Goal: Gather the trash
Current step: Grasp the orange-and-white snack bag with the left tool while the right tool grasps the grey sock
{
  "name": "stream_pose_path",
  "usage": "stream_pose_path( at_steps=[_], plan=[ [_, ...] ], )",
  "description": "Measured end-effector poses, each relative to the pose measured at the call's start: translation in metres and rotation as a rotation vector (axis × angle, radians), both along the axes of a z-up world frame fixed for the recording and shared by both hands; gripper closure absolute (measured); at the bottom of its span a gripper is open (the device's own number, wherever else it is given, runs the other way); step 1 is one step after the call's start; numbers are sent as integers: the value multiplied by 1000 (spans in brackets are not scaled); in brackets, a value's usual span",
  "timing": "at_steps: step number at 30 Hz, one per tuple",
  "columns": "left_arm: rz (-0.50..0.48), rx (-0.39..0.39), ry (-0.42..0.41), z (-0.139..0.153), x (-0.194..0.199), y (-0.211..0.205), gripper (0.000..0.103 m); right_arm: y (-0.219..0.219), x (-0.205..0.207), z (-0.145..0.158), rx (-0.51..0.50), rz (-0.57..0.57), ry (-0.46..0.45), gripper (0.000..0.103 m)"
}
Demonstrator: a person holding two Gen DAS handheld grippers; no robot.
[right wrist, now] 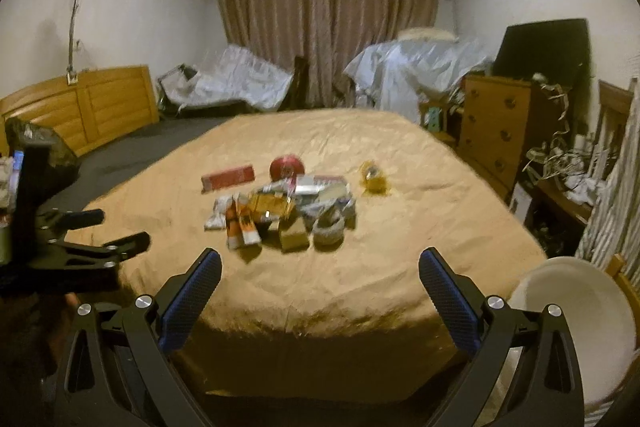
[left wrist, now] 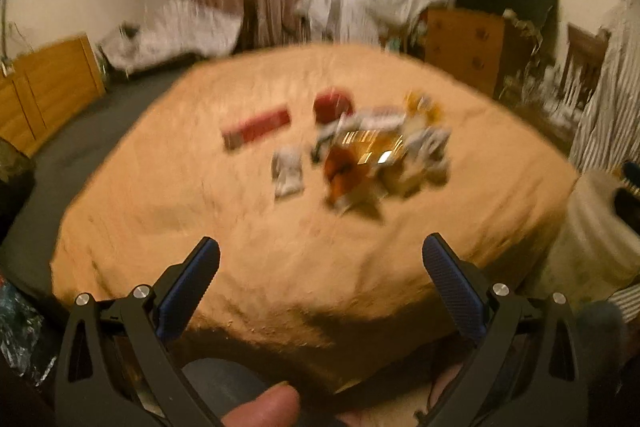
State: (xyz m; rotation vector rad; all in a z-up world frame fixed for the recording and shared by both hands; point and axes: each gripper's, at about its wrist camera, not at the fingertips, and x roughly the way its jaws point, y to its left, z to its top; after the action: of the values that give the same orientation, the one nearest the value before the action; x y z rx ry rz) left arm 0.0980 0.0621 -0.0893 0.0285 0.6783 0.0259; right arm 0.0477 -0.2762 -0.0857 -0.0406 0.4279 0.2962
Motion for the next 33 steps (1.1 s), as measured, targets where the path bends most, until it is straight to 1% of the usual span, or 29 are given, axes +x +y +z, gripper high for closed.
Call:
stream_pose_path(
  at_steps=[2, 4, 7, 9, 11, 13, 14, 16, 19, 22, 23, 24, 25, 27, 28, 29, 30, 31, 33],
  plan=[
    [26, -17, 51, -17, 19, 13, 5, 7, 19, -12, -8, 18, 43, 4],
    [49, -71, 105, -35, 40, 30, 5, 12, 36, -22, -17, 38, 86, 4],
    [57, -139, 148, -47, 63, 39, 5, 21, 59, -37, -28, 53, 120, 4],
    [28, -184, 142, -45, 76, 34, 5, 24, 74, -47, -28, 55, 150, 4],
    [-11, -209, 130, -40, 88, 22, 5, 28, 85, -57, -29, 55, 179, 4],
    [-44, -268, 127, -38, 104, 13, 5, 32, 96, -66, -36, 58, 197, 4],
    [-50, -284, 122, -39, 112, 11, 5, 33, 100, -70, -40, 58, 204, 4],
    [-54, -292, 110, -43, 128, 4, 5, 30, 104, -74, -38, 55, 213, 4],
    [-42, -314, 139, -55, 150, 0, 5, 23, 119, -80, -25, 45, 233, 4],
    [-30, -336, 151, -63, 160, 2, 7, 18, 133, -82, -1, 47, 244, 4],
    [-33, -345, 159, -66, 163, 2, 15, 16, 139, -83, 10, 52, 248, 4],
    [-38, -355, 174, -69, 167, 1, 24, 14, 146, -84, 27, 63, 254, 4],
    [-44, -366, 187, -72, 170, 1, 30, 13, 151, -85, 43, 71, 258, 4],
    [-61, -393, 210, -78, 173, 1, 53, 12, 170, -86, 65, 86, 271, 6],
    [-62, -395, 215, -79, 173, 2, 56, 10, 182, -87, 90, 99, 278, 12],
    [-64, -393, 210, -79, 171, 2, 57, 10, 189, -88, 106, 104, 284, 17],
    [-70, -383, 203, -79, 169, 2, 57, 10, 201, -89, 124, 109, 300, 28],
    [-75, -372, 198, -78, 168, 2, 57, 10, 210, -91, 135, 111, 311, 36],
    [-83, -349, 183, -75, 164, 3, 58, 13, 233, -96, 154, 119, 336, 42]
  ],
)
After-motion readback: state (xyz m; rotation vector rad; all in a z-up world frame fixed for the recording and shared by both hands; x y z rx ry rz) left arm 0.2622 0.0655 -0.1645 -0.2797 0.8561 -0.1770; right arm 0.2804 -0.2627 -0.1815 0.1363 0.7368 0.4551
